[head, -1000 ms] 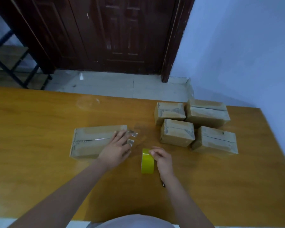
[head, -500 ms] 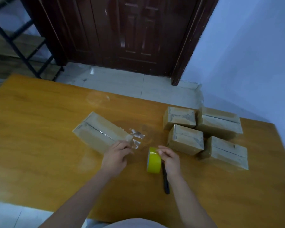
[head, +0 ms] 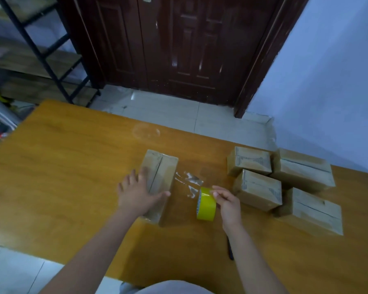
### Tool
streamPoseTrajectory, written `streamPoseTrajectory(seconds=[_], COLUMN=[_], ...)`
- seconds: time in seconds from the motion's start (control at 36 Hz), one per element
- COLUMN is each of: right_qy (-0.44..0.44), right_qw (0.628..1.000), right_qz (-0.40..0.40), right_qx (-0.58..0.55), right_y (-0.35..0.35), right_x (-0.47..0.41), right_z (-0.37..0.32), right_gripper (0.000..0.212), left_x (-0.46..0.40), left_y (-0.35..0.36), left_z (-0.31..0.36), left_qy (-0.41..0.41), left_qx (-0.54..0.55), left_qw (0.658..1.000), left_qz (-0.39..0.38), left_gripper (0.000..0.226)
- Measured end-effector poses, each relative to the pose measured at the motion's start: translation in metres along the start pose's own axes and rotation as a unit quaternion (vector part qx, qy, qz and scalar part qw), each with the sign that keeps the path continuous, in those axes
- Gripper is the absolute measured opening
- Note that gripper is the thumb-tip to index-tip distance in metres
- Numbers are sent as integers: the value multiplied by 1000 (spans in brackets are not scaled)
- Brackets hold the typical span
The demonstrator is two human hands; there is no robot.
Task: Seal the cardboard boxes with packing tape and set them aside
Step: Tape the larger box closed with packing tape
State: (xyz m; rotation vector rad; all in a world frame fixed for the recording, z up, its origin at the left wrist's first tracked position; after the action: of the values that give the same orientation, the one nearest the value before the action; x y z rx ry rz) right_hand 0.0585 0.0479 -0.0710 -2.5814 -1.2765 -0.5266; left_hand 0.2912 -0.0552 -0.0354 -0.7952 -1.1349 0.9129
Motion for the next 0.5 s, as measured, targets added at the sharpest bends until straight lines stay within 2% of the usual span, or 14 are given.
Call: streamPoseTrajectory(seconds=[0.08, 0.14, 0.22, 0.31, 0.36, 0.39, 0.47, 0.5], right_qy=[-6, -21, -41, -64, -77, -79, -87, -91], right_qw=[1000, 999, 998, 991, 984, 980, 973, 972], right_qz=[-11, -23, -37, -46, -58, -63, -67, -66], right_qx=[3, 7, 40, 106, 153, 170, 202, 207], right_y=[10, 14, 18, 18, 17, 17, 19, 20], right_x=[3, 5, 11, 19, 27, 32, 44, 47], right_z=[-9, -16, -31, -46, -55, -60, -75, -80], right_gripper=[20, 21, 22, 28, 32, 31, 20, 15], left_x=[-14, -22, -32, -37, -36, -33, -16, -9], left_y=[0, -7, -20, -31, -34, -35, -42, -42], left_z=[10, 15, 15, 15, 21, 27, 53, 62], left_qy=[28, 97, 220, 289, 336, 355, 389, 399], left_qx=[-47, -92, -157, -167, -110, -66, 127, 177], left_qw=[997, 987, 948, 922, 919, 919, 905, 892], left_qz=[-45, -85, -168, -194, -176, -160, -120, -115], left_gripper=[122, 119, 118, 104, 88, 88, 104, 94])
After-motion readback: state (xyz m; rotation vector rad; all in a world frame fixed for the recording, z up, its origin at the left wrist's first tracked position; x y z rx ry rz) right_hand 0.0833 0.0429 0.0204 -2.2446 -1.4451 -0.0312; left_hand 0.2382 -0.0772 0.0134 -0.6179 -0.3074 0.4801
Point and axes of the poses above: each hand's wrist, its own x-axis away from the middle knuckle, its own y-axis out of the palm, z = x × y, the point moved 2 cm from there along -x, towards the middle knuckle
